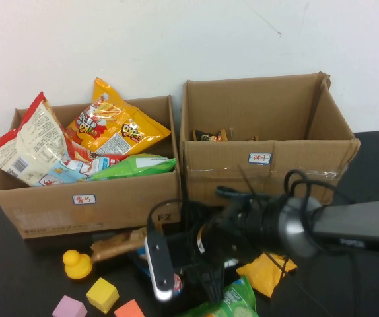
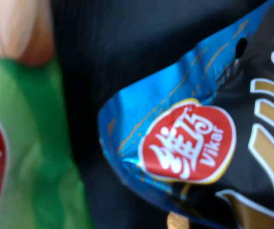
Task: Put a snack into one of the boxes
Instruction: Pick up the potato chip, then place the potato chip in the potato chip box
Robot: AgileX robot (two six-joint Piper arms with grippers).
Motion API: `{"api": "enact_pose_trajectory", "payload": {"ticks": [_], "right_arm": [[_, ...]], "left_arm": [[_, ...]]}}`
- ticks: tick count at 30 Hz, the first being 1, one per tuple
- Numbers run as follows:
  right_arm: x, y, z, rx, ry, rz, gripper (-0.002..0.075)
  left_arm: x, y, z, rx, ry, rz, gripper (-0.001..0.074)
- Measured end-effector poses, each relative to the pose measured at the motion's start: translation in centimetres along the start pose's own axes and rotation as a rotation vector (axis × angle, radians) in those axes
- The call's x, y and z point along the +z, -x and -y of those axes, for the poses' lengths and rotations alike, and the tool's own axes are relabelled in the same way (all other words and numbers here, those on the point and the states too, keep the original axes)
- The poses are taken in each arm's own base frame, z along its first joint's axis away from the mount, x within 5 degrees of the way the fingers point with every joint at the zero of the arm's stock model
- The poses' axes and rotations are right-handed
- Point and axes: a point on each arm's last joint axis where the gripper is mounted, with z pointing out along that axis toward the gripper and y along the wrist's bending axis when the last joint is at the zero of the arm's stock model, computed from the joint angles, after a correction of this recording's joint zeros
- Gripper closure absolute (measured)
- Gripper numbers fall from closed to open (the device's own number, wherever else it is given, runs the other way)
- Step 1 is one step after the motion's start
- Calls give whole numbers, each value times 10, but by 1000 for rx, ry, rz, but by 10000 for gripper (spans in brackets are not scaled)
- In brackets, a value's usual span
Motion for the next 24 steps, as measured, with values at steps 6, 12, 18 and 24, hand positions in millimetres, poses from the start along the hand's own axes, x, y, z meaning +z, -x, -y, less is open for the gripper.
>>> {"api": "enact_pose_trajectory", "payload": {"ticks": [6,12,18,24], "right_arm": [[-73,17,30,88,-143,93,395],[-163,37,66,343,-434,412,395],[-192,34,101,707,-557,660,395],[-184,34,129,916,-539,739,395]], "left_arm": [[0,0,0,0,0,0,736],[0,0,0,0,0,0,736],[0,0,0,0,0,0,736],[0,0,0,0,0,0,736]]}}
